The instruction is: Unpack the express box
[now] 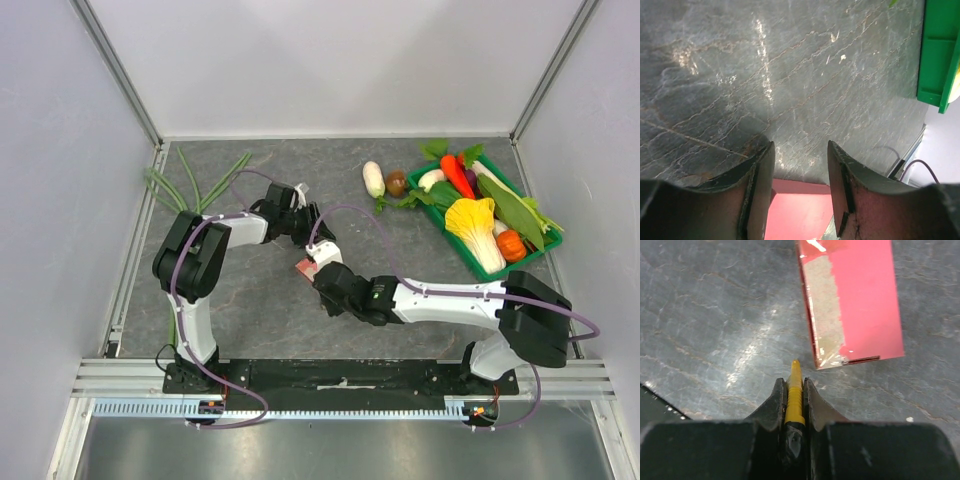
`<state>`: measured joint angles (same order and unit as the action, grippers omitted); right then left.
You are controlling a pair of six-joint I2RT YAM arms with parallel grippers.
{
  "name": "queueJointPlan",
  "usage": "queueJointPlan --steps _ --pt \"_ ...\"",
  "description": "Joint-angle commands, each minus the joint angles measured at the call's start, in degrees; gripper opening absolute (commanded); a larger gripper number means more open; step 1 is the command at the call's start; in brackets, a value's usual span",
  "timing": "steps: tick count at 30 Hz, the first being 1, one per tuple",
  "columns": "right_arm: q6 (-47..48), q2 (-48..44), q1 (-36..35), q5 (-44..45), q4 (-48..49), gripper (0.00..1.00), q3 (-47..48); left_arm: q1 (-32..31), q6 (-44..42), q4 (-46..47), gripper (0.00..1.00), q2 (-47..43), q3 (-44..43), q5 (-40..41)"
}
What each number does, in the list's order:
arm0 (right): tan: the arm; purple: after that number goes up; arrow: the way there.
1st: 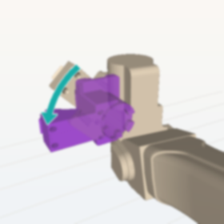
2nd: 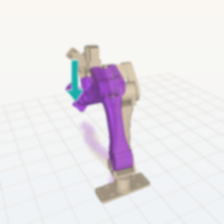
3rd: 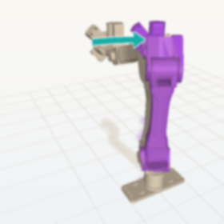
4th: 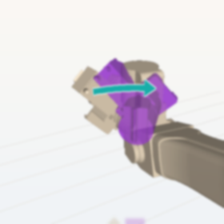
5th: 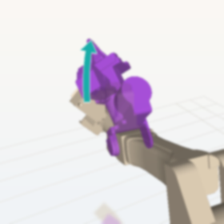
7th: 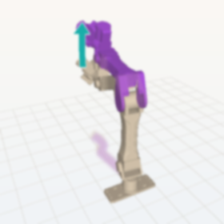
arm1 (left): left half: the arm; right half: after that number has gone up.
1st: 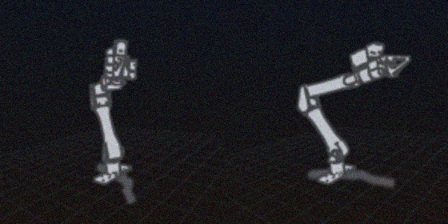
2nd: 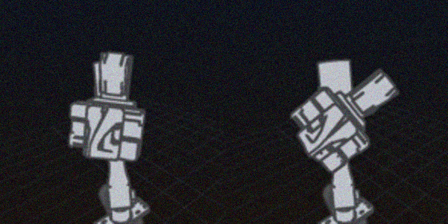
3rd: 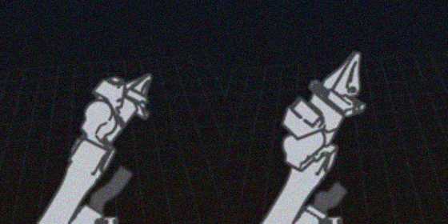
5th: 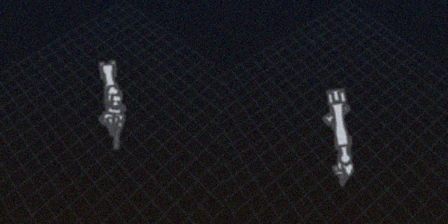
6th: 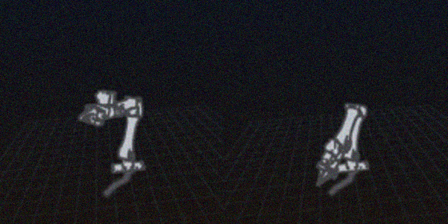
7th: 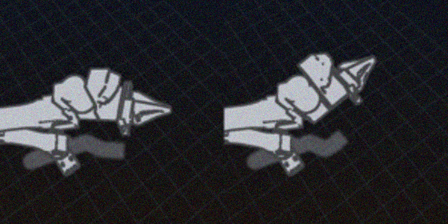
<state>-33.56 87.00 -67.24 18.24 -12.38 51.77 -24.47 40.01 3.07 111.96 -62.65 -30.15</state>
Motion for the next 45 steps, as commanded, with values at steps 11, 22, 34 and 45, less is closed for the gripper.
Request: queueJointPlan --steps 11,22,34,45 --pt "-0.9 -7.0 3.5 12.8 -1.9 0.00 -2.6 -0.1 -1.0 -7.1 0.49 -7.0 6.8 0.4" --pt "0.6 -5.6 9.8 13.8 1.0 0.00 -2.2 -2.2 4.4 4.3 0.49 -15.2 21.5 -5.4" --pt "0.0 -7.5 11.2 13.0 0.4 0.00 -2.0 -3.3 1.7 -0.2 0.55 -21.7 21.7 3.0" --pt "-6.9 -10.2 12.3 11.6 0.4 0.00 -5.2 -3.3 1.6 -2.0 0.54 -16.4 16.2 5.5"
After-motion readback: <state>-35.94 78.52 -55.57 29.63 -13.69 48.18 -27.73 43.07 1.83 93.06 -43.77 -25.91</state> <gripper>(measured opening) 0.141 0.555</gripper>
